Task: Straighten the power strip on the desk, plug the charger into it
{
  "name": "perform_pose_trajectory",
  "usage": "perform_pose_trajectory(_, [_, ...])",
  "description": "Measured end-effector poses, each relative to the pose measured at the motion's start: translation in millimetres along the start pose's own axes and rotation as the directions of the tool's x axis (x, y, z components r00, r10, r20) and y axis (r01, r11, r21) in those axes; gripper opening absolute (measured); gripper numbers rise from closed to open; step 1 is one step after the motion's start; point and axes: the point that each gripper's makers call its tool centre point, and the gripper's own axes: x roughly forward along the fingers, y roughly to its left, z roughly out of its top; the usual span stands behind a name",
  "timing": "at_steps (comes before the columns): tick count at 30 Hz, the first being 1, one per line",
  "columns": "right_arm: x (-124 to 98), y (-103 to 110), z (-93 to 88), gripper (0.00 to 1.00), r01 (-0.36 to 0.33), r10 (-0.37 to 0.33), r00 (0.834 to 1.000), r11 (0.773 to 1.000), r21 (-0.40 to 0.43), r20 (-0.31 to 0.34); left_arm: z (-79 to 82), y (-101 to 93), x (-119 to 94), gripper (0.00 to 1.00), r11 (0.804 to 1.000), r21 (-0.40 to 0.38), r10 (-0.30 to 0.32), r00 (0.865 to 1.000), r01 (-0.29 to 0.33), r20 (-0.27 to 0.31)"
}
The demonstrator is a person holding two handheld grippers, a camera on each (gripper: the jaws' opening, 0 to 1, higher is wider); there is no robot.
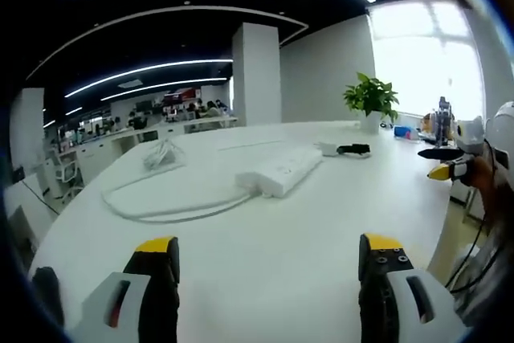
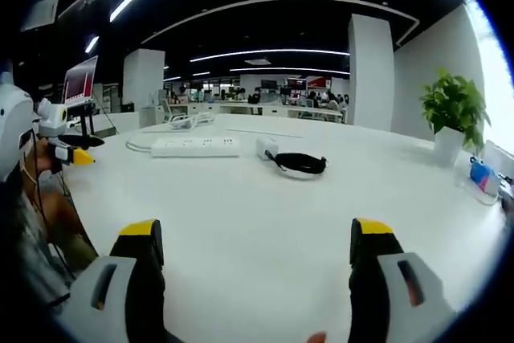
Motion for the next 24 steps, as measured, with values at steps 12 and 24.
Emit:
perform_pose_trajectory(12, [15.4,12.4,8.7,0.94,-0.071,0.071,0.997,0.996,-0.052,0.0,-11.0,-1.2,0.0,0.92,1.0,-0.021,-0.02,1.0,0.019,-0.021])
perform_pose_trajectory(24, [30.3,23.3,32.1,0.92,-0.149,0.15,0.983,0.989,-0.017,0.106,-0.8,-8.9,-1.0,0.91,0.997,-0.042,-0.057,0.998,0.058,0.019])
